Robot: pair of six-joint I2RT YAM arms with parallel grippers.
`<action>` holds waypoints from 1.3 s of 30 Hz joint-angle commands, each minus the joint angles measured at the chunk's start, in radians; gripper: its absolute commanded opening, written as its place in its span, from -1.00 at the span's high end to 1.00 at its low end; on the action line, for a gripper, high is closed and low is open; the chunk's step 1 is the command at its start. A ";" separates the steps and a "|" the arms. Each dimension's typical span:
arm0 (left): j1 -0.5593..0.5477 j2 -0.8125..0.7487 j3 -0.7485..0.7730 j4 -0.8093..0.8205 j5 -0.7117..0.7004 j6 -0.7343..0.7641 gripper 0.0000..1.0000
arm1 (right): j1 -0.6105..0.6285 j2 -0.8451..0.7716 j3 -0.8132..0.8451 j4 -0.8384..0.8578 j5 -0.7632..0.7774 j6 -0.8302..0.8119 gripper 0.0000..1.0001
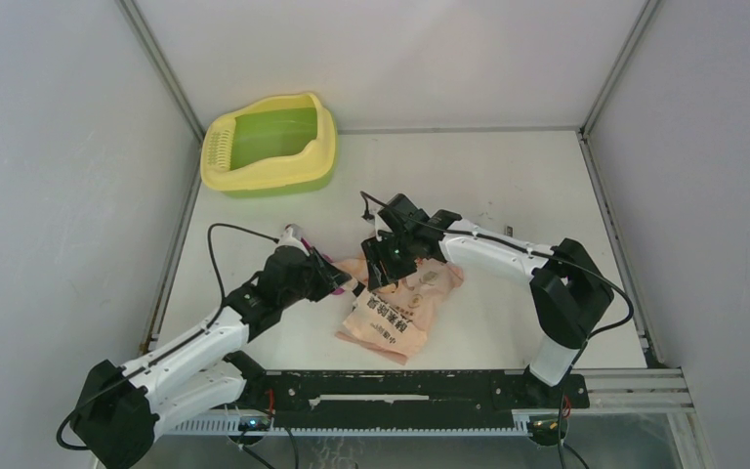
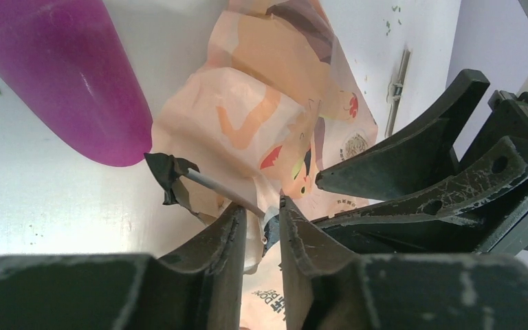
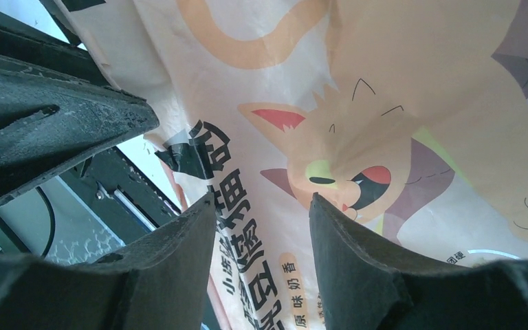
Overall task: Fill the litter box with clean litter
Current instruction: Open the cat litter bag at the center of the board.
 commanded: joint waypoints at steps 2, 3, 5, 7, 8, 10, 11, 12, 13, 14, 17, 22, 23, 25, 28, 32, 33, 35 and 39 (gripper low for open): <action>0.005 0.008 -0.001 0.049 -0.006 -0.008 0.32 | 0.002 -0.006 0.037 0.021 -0.008 0.009 -0.18; 0.005 0.007 -0.001 0.050 -0.008 -0.008 0.29 | 0.000 -0.006 0.036 0.019 -0.008 0.007 -0.19; 0.004 0.006 -0.001 0.052 -0.012 -0.010 0.26 | -0.002 -0.007 0.036 0.016 -0.007 0.006 -0.18; 0.003 0.010 0.001 0.055 -0.014 -0.011 0.23 | -0.004 -0.008 0.035 0.014 -0.007 0.004 -0.18; 0.004 0.014 0.002 0.060 -0.014 -0.011 0.22 | -0.006 -0.010 0.033 0.015 -0.007 0.006 -0.18; 0.003 0.020 0.004 0.071 -0.014 -0.016 0.22 | -0.010 -0.012 0.028 0.017 -0.010 0.006 -0.18; 0.003 0.028 0.004 0.078 -0.013 -0.019 0.22 | -0.010 -0.013 0.026 0.017 -0.010 0.007 -0.18; 0.003 0.034 0.006 0.085 -0.010 -0.021 0.22 | -0.012 -0.013 0.022 0.017 -0.011 0.006 -0.17; 0.004 0.042 0.009 0.095 -0.005 -0.022 0.25 | -0.012 -0.015 0.018 0.019 -0.012 0.006 -0.17; 0.003 0.051 0.011 0.103 0.001 -0.026 0.28 | -0.013 -0.016 0.014 0.019 -0.012 0.008 -0.17; 0.004 0.068 0.013 0.129 0.007 -0.034 0.38 | -0.019 -0.024 -0.004 0.025 -0.009 0.013 -0.17; 0.003 0.084 0.009 0.160 0.040 -0.039 0.55 | -0.023 -0.038 -0.042 0.036 0.005 0.015 -0.16; 0.004 0.087 0.007 0.165 0.042 -0.039 0.57 | -0.022 -0.039 -0.048 0.039 0.003 0.016 -0.15; 0.004 0.091 0.004 0.173 0.048 -0.041 0.61 | -0.022 -0.035 -0.058 0.048 0.001 0.019 -0.14; 0.003 0.086 -0.003 0.174 0.051 -0.045 0.65 | -0.021 -0.038 -0.073 0.059 -0.003 0.023 -0.13; 0.003 0.077 -0.010 0.167 0.041 -0.045 0.69 | -0.028 -0.062 -0.082 0.061 -0.001 0.024 -0.13; 0.004 0.078 -0.010 0.167 0.039 -0.045 0.71 | -0.031 -0.069 -0.082 0.058 -0.001 0.022 -0.13; 0.004 0.084 -0.008 0.168 0.039 -0.045 0.76 | -0.038 -0.093 -0.083 0.050 -0.003 0.018 -0.14; 0.004 0.100 -0.007 0.177 0.040 -0.047 0.99 | -0.060 -0.141 -0.082 0.035 0.000 0.015 -0.16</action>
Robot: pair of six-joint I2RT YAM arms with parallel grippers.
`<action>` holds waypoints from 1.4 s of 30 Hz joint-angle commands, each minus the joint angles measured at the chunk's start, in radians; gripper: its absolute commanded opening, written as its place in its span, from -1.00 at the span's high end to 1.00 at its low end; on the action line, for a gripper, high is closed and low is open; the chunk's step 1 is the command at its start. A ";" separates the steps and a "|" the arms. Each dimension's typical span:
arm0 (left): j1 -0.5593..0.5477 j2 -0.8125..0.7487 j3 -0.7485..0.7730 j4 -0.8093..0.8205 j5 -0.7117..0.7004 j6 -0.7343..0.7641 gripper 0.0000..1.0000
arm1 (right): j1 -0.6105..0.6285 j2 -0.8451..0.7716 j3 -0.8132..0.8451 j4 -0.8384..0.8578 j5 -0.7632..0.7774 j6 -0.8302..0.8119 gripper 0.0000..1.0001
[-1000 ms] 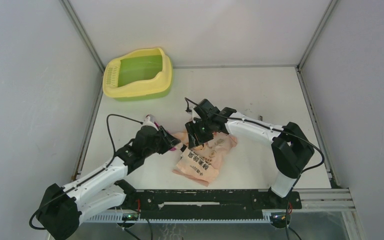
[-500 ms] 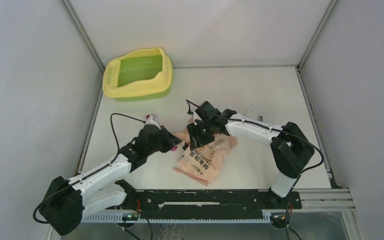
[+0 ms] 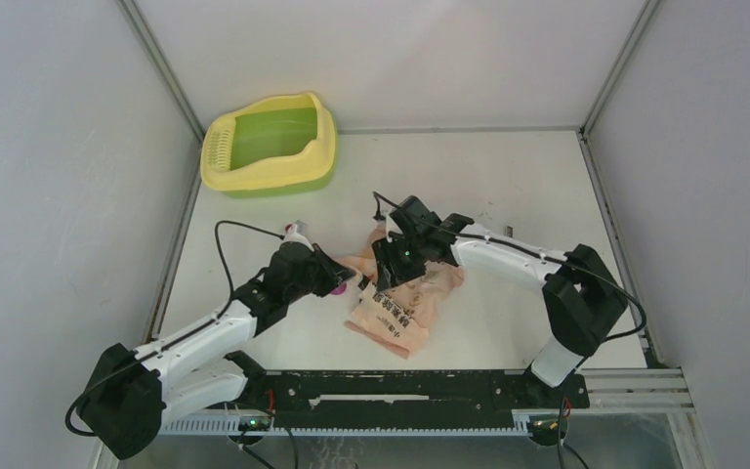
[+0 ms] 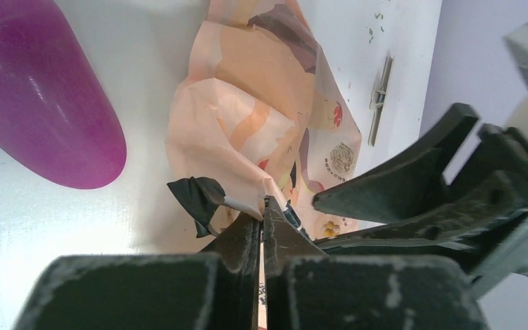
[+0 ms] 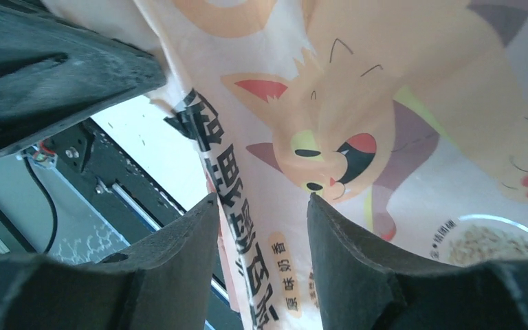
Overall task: Fill the litter box with clean litter
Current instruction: Open the cat litter bag at the center of the board.
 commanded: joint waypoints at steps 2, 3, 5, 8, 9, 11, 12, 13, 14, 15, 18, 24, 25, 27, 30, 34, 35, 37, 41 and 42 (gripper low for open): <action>0.003 0.011 -0.010 0.061 0.013 -0.012 1.00 | -0.041 -0.120 0.003 0.004 0.020 -0.001 -0.17; 0.003 0.011 -0.011 0.062 0.014 -0.013 1.00 | -0.048 -0.128 0.002 0.003 0.026 -0.004 -0.18; 0.004 0.005 -0.017 0.060 0.015 -0.016 1.00 | -0.060 -0.138 0.004 0.004 0.028 -0.009 -0.18; 0.003 -0.005 -0.021 0.048 0.017 -0.017 1.00 | -0.059 -0.125 0.018 -0.003 0.020 -0.021 -0.10; 0.003 -0.009 -0.021 0.042 0.018 -0.016 1.00 | -0.054 -0.117 0.022 -0.003 0.014 -0.024 -0.07; 0.003 -0.017 -0.021 0.028 0.023 -0.017 1.00 | -0.042 -0.102 0.029 0.004 0.007 -0.029 0.01; 0.004 -0.023 -0.021 0.024 0.028 -0.017 1.00 | -0.036 -0.088 0.032 0.009 0.004 -0.028 0.06; 0.004 -0.030 -0.023 0.025 0.029 -0.015 1.00 | -0.030 -0.078 0.039 0.013 -0.001 -0.027 0.10; 0.003 -0.035 -0.025 -0.004 0.029 -0.014 1.00 | -0.023 -0.067 0.044 0.017 -0.006 -0.028 0.11; 0.003 -0.041 -0.028 -0.013 0.030 -0.014 1.00 | -0.017 -0.058 0.052 0.022 -0.006 -0.028 0.11; 0.007 -0.054 -0.046 -0.015 0.038 -0.023 1.00 | 0.008 -0.024 0.078 0.033 -0.017 -0.029 0.12; 0.017 -0.084 -0.069 -0.020 0.054 -0.031 1.00 | 0.048 0.046 0.120 0.037 -0.017 -0.031 0.12; 0.017 -0.085 -0.071 -0.022 0.058 -0.031 1.00 | 0.053 0.057 0.123 0.037 -0.017 -0.029 0.12; 0.020 -0.092 -0.079 -0.024 0.063 -0.032 1.00 | 0.062 0.088 0.128 0.039 -0.012 -0.028 0.12; 0.021 -0.100 -0.093 -0.022 0.069 -0.036 1.00 | 0.075 0.131 0.129 0.040 0.004 -0.029 0.12; 0.022 -0.111 -0.112 -0.019 0.081 -0.042 1.00 | 0.096 0.183 0.129 0.043 0.027 -0.027 0.12; 0.021 -0.114 -0.119 -0.017 0.082 -0.044 1.00 | 0.102 0.195 0.128 0.045 0.030 -0.026 0.12; 0.023 -0.120 -0.136 -0.013 0.082 -0.047 1.00 | 0.109 0.216 0.129 0.053 0.029 -0.023 0.13; 0.023 -0.127 -0.170 0.005 0.086 -0.058 1.00 | 0.120 0.240 0.128 0.067 0.017 -0.017 0.13; 0.023 -0.129 -0.178 0.008 0.086 -0.060 1.00 | 0.125 0.246 0.129 0.068 0.006 -0.018 0.12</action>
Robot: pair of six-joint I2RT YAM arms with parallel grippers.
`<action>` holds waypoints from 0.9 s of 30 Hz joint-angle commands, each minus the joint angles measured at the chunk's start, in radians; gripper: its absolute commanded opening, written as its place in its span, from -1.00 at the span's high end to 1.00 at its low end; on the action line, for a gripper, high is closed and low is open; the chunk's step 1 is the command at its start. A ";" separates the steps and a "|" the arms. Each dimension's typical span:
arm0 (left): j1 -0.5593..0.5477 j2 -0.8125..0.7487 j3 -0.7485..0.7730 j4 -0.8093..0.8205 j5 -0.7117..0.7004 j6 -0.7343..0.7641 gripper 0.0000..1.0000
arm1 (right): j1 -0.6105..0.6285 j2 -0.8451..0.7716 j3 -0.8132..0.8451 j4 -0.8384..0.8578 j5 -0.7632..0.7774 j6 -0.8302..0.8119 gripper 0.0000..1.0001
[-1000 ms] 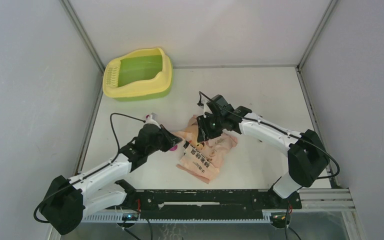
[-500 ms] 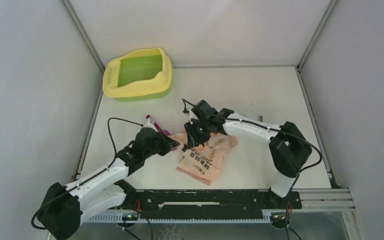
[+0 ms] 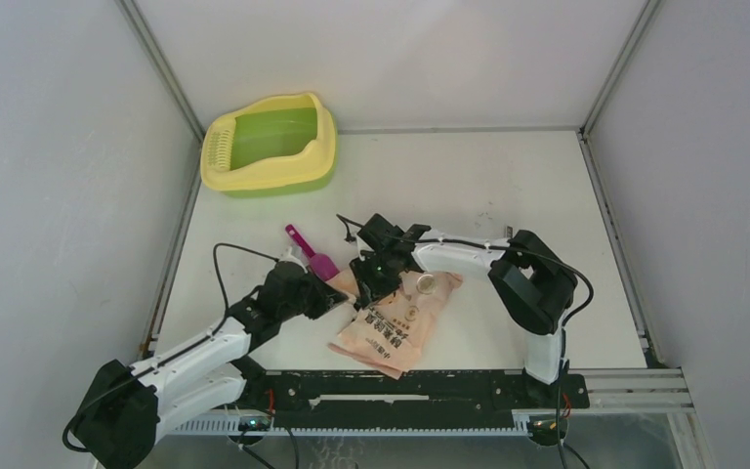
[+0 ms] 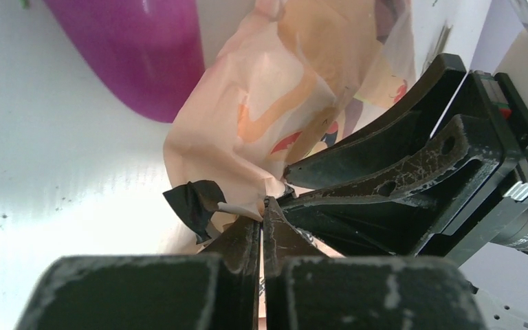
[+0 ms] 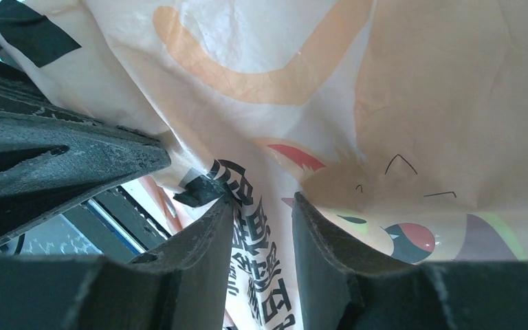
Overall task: Fill the litter box with clean litter
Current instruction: Open the cat litter bag at the center of the board.
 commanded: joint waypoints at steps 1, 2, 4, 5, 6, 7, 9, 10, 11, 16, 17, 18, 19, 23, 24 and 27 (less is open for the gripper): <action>0.005 -0.039 -0.041 0.052 0.032 -0.023 1.00 | 0.020 0.031 0.026 0.027 -0.005 -0.006 0.12; 0.005 -0.046 -0.049 0.052 0.032 -0.023 1.00 | 0.025 0.036 0.026 0.026 -0.018 -0.008 0.10; 0.007 -0.063 -0.065 0.049 0.029 -0.030 1.00 | 0.037 0.037 0.026 0.022 -0.049 -0.016 0.01; 0.007 -0.072 -0.071 0.046 0.028 -0.032 1.00 | 0.044 0.036 0.026 0.017 -0.054 -0.019 -0.05; 0.007 -0.079 -0.076 0.043 0.027 -0.034 1.00 | 0.049 0.034 0.026 0.015 -0.058 -0.021 -0.13; 0.008 -0.086 -0.079 0.039 0.026 -0.034 1.00 | 0.051 0.029 0.027 0.009 -0.059 -0.021 -0.19; 0.008 -0.093 -0.086 0.032 0.025 -0.033 1.00 | 0.052 0.011 0.025 0.001 -0.043 -0.019 -0.22; 0.008 -0.095 -0.090 0.031 0.024 -0.032 1.00 | 0.049 -0.003 0.026 -0.003 -0.029 -0.019 -0.23; 0.009 -0.096 -0.094 0.031 0.025 -0.032 1.00 | 0.043 -0.024 0.027 -0.005 -0.009 -0.020 -0.22; 0.009 -0.100 -0.107 0.034 0.026 -0.032 1.00 | 0.000 -0.089 0.026 0.003 0.089 -0.027 -0.29; 0.009 -0.100 -0.108 0.035 0.026 -0.033 1.00 | -0.010 -0.096 0.028 0.005 0.099 -0.029 -0.31; 0.009 -0.099 -0.110 0.036 0.026 -0.033 1.00 | -0.020 -0.102 0.031 0.005 0.111 -0.029 -0.33; 0.009 -0.097 -0.111 0.038 0.026 -0.032 1.00 | -0.028 -0.105 0.034 0.010 0.126 -0.027 -0.34; 0.009 -0.099 -0.120 0.047 0.032 -0.037 1.00 | -0.050 -0.083 0.063 0.018 0.213 -0.029 -0.31; 0.009 -0.100 -0.119 0.047 0.034 -0.037 1.00 | -0.049 -0.069 0.072 0.016 0.224 -0.032 -0.29; 0.008 -0.112 -0.118 0.041 0.039 -0.038 1.00 | -0.043 -0.021 0.082 0.022 0.244 -0.037 -0.22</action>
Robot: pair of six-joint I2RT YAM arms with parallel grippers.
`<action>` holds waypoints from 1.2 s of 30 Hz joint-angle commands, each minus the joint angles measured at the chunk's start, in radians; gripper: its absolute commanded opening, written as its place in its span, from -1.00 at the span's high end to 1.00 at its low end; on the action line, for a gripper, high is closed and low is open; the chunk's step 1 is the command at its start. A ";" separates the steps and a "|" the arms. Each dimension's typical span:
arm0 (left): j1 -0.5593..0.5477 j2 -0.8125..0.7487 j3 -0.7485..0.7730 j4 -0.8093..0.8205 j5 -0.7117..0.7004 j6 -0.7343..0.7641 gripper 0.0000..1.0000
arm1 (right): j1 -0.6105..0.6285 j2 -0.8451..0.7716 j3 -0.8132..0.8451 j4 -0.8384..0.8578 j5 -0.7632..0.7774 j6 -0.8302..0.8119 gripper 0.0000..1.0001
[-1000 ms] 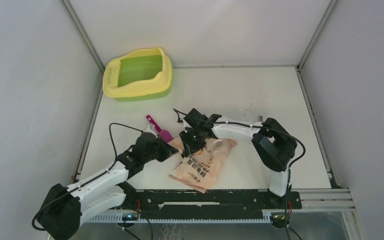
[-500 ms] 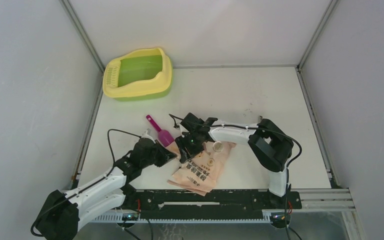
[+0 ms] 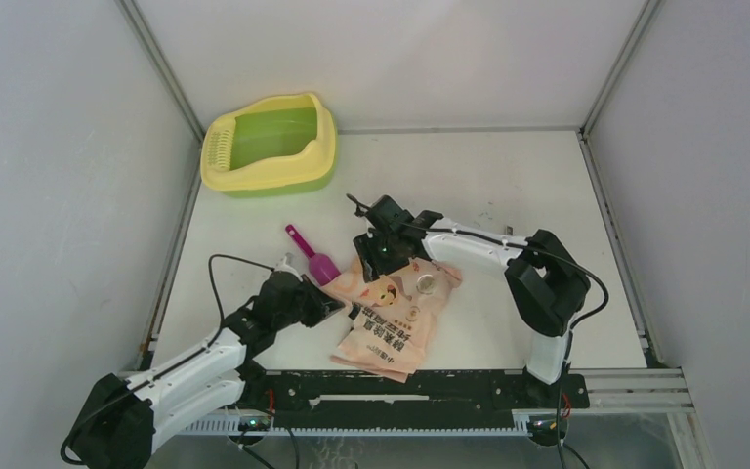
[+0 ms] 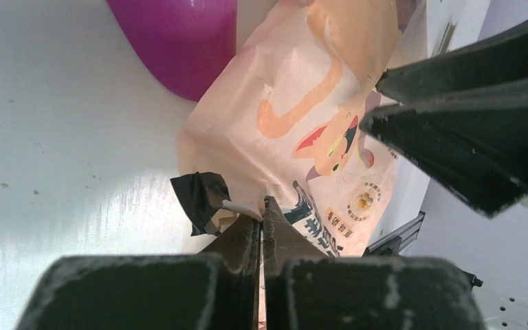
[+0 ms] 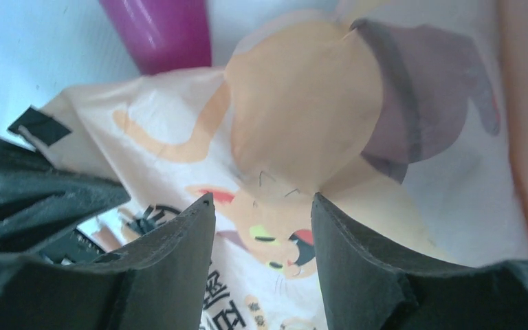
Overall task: Fill the litter box with clean litter
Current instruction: Open the cat litter bag at the center of the board.
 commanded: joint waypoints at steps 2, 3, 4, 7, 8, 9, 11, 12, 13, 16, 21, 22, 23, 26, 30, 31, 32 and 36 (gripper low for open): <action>0.002 -0.033 -0.023 0.022 0.025 -0.012 1.00 | 0.013 0.077 0.046 0.033 0.098 -0.021 -0.18; 0.002 -0.040 -0.025 0.019 0.026 -0.012 1.00 | 0.016 0.097 0.047 0.033 0.107 -0.019 -0.15; 0.003 -0.042 -0.026 0.017 0.025 -0.013 1.00 | 0.019 0.119 0.046 0.035 0.116 -0.018 -0.13; 0.002 -0.051 -0.032 0.015 0.027 -0.018 1.00 | 0.028 0.176 0.045 0.036 0.141 -0.016 -0.06; 0.002 -0.054 -0.032 0.015 0.030 -0.020 1.00 | 0.030 0.188 0.044 0.034 0.145 -0.015 -0.05; 0.003 -0.057 -0.034 0.016 0.031 -0.022 1.00 | 0.032 0.198 0.044 0.032 0.148 -0.014 -0.05; 0.004 -0.067 -0.038 0.012 0.031 -0.026 1.00 | 0.035 0.207 0.040 0.031 0.159 -0.014 -0.04; 0.004 -0.073 -0.038 0.008 0.032 -0.028 1.00 | 0.034 0.206 0.038 0.032 0.164 -0.015 -0.04; 0.004 -0.078 -0.040 0.005 0.033 -0.028 1.00 | 0.032 0.205 0.034 0.034 0.167 -0.016 -0.04; 0.004 -0.090 -0.040 0.000 0.035 -0.032 1.00 | 0.015 0.200 0.032 0.037 0.171 -0.024 -0.05; 0.004 -0.103 -0.044 0.000 0.038 -0.039 1.00 | 0.002 0.159 0.025 0.047 0.157 -0.061 -0.16; 0.004 -0.101 -0.042 0.000 0.038 -0.040 1.00 | 0.005 0.146 0.024 0.043 0.157 -0.065 -0.20; 0.004 -0.100 -0.042 0.004 0.038 -0.042 1.00 | 0.010 0.128 0.019 0.043 0.154 -0.071 -0.23; 0.004 -0.092 -0.040 0.014 0.039 -0.046 1.00 | 0.027 0.068 -0.010 0.049 0.141 -0.083 -0.25; 0.005 -0.081 -0.040 0.031 0.036 -0.056 1.00 | 0.049 -0.003 -0.057 0.049 0.120 -0.080 -0.20; 0.005 -0.076 -0.039 0.037 0.034 -0.058 1.00 | 0.053 -0.016 -0.073 0.053 0.117 -0.073 -0.19; 0.005 -0.069 -0.038 0.043 0.034 -0.061 1.00 | 0.056 -0.026 -0.088 0.058 0.114 -0.066 -0.19; 0.005 -0.038 -0.029 0.084 0.041 -0.073 0.91 | 0.064 -0.033 -0.134 0.078 0.108 -0.041 -0.18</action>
